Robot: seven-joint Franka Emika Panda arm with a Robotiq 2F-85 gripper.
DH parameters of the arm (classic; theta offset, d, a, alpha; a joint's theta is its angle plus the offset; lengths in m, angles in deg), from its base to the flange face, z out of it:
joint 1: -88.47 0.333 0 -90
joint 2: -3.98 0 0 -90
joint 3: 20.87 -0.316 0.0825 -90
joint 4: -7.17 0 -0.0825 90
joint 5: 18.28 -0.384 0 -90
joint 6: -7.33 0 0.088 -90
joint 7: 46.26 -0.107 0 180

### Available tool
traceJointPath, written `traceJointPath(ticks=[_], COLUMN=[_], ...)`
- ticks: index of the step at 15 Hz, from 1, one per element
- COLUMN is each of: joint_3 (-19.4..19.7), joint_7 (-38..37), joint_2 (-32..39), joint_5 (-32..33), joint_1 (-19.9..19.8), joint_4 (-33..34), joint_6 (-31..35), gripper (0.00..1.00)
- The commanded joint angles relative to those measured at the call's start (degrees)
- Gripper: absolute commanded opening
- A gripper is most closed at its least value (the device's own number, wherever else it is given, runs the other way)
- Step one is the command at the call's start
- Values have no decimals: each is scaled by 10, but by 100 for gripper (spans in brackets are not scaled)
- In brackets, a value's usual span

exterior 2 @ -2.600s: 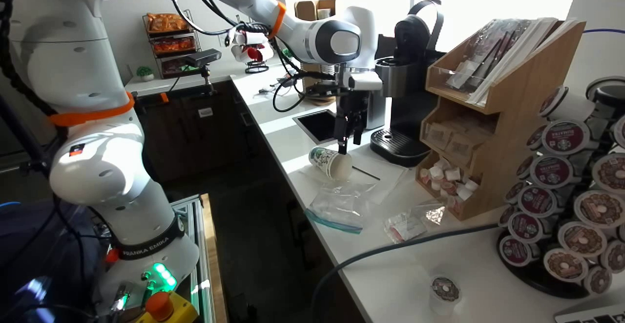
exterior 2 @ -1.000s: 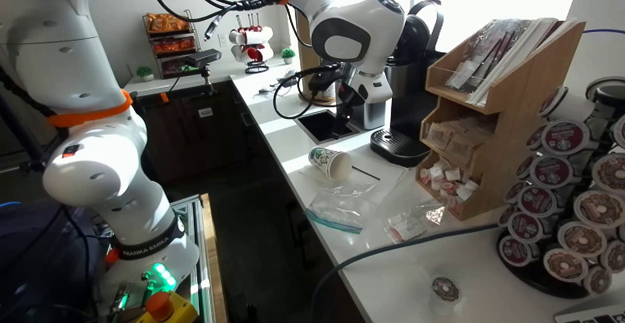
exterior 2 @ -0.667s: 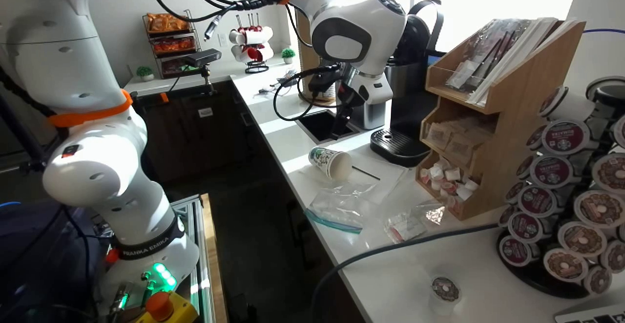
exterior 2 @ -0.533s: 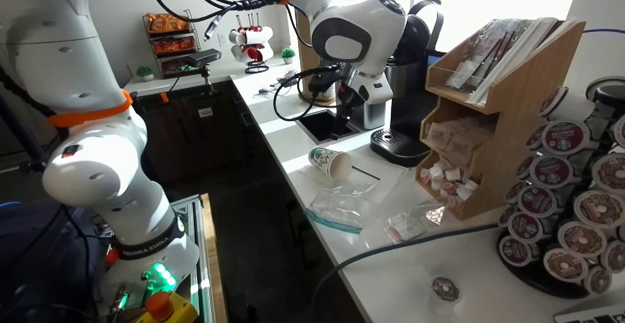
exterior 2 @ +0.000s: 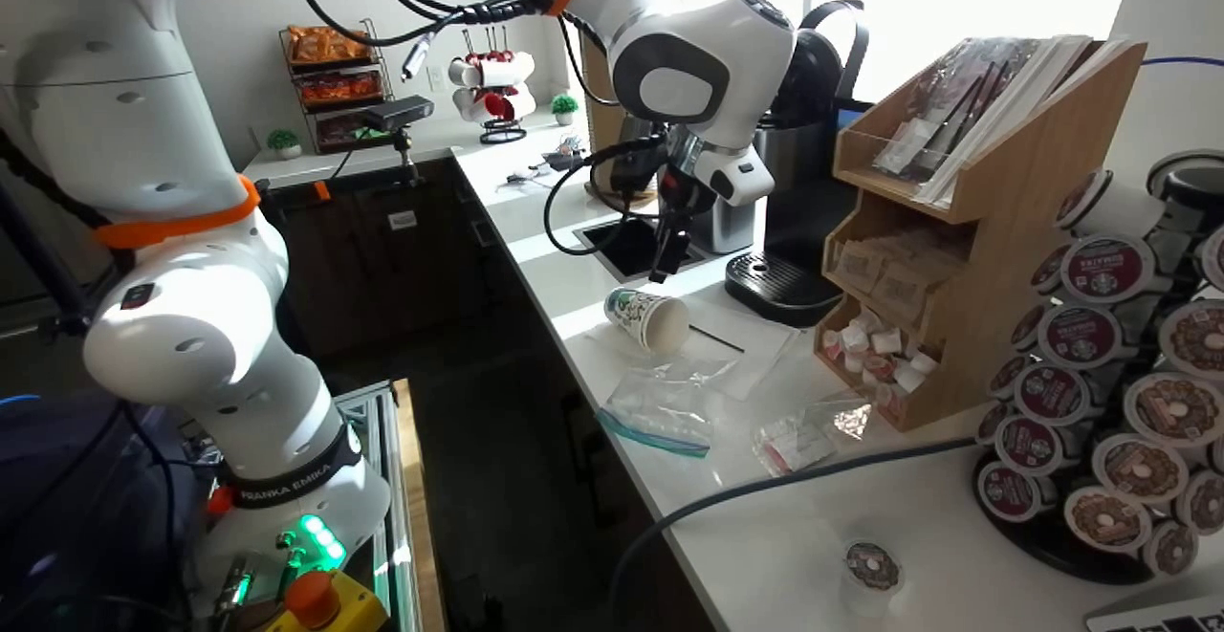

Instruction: Turn the cups around

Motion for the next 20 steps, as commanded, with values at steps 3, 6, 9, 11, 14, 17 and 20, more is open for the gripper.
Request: traceJointPath(ticks=[3, 6, 9, 11, 14, 17, 20], joint_3=[1, 2, 2, 3, 3, 0, -2], joint_7=[123, 177, 216, 237, 263, 293, 316], joint_2=[15, 24, 31, 34, 35, 39, 46], joint_5=[21, 15, 11, 1, -22, -43, -59], joint_1=[-4, -8, -12, -15, -21, -23, -24], joint_4=[4, 2, -1, -3, -10, -18, -21], joint_6=[-16, -6, -2, 1, 12, 30, 35], gripper=[100, 100, 100, 100, 100, 100, 100])
